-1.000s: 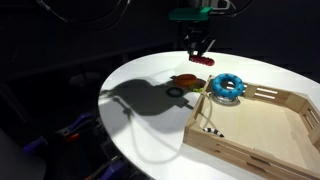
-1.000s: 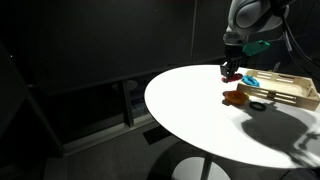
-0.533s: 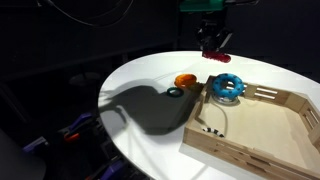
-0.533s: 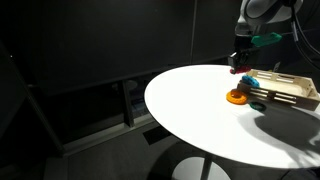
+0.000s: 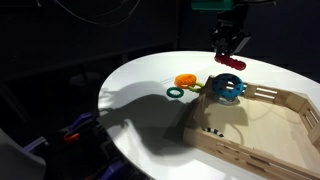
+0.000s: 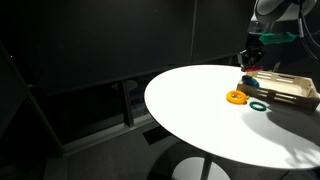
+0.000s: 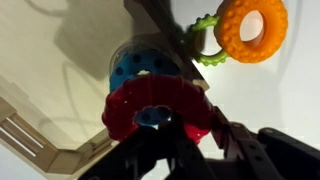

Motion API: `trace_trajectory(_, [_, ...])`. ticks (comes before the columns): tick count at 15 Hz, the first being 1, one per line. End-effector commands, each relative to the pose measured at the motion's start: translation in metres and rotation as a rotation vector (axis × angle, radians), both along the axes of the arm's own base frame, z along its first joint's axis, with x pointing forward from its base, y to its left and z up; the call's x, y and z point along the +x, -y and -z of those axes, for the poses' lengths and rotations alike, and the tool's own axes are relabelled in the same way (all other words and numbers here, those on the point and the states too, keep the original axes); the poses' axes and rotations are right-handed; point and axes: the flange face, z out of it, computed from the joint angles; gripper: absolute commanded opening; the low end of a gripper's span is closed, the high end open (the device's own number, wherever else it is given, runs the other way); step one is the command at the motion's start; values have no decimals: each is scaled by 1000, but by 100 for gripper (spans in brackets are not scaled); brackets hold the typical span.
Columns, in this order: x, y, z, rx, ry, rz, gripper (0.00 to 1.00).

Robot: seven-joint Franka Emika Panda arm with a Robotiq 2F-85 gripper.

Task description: Put the red ring in the box

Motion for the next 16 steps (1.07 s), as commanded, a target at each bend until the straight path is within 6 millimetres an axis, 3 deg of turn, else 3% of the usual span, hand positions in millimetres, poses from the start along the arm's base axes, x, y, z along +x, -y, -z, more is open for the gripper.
trace_trajectory(1, [-17, 9, 0, 13, -8, 89, 11])
trace_trajectory(2, [-19, 10, 3, 15, -15, 102, 11])
trace_trajectory(4, [-24, 12, 6, 15, -28, 121, 58])
trace_trajectory(6, [-26, 12, 7, 21, -35, 133, 63])
trace_trajectory(10, [-30, 11, 5, 29, -39, 128, 94])
trace_trajectory(11, [-31, 9, 3, 43, -43, 113, 100])
trace_trajectory(16, [-38, -7, -9, 154, -98, 32, 100])
